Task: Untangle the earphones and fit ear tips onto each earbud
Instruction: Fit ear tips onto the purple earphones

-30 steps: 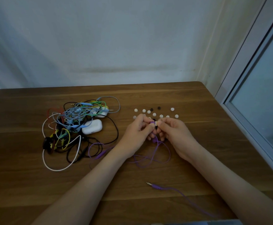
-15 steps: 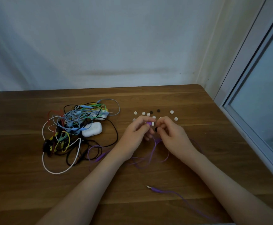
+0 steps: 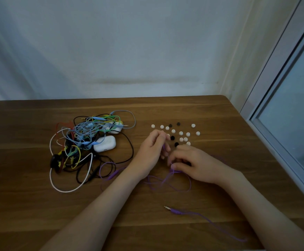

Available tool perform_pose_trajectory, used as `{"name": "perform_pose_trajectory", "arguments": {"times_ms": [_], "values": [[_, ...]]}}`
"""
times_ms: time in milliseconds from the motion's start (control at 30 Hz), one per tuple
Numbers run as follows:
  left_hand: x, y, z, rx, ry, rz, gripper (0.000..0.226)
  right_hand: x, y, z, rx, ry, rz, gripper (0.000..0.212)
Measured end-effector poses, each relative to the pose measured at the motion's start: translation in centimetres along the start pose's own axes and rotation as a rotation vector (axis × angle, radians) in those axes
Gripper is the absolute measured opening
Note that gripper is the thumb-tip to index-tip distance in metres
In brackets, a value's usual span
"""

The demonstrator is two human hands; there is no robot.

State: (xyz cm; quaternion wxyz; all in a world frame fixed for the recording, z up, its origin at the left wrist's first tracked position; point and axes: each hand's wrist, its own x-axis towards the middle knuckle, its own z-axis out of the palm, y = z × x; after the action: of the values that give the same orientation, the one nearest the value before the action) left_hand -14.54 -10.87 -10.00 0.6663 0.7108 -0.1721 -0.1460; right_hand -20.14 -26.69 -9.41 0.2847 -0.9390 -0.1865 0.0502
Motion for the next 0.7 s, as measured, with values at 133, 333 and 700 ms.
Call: {"name": "perform_pose_trajectory", "arguments": {"times_ms": [133, 333, 700], "values": [[-0.02, -0.02, 0.0, -0.029, 0.009, 0.003, 0.025, 0.13, -0.35, 0.31, 0.12, 0.016, 0.007, 0.016], [0.15, 0.01, -0.02, -0.038, -0.001, -0.051, 0.028, 0.11, -0.31, -0.08, 0.366, 0.382, 0.088, 0.016], [-0.37, 0.43, -0.08, 0.099, -0.156, -0.013, 0.014, 0.16, -0.49, -0.1, 0.329, 0.499, 0.079, 0.032]]}}
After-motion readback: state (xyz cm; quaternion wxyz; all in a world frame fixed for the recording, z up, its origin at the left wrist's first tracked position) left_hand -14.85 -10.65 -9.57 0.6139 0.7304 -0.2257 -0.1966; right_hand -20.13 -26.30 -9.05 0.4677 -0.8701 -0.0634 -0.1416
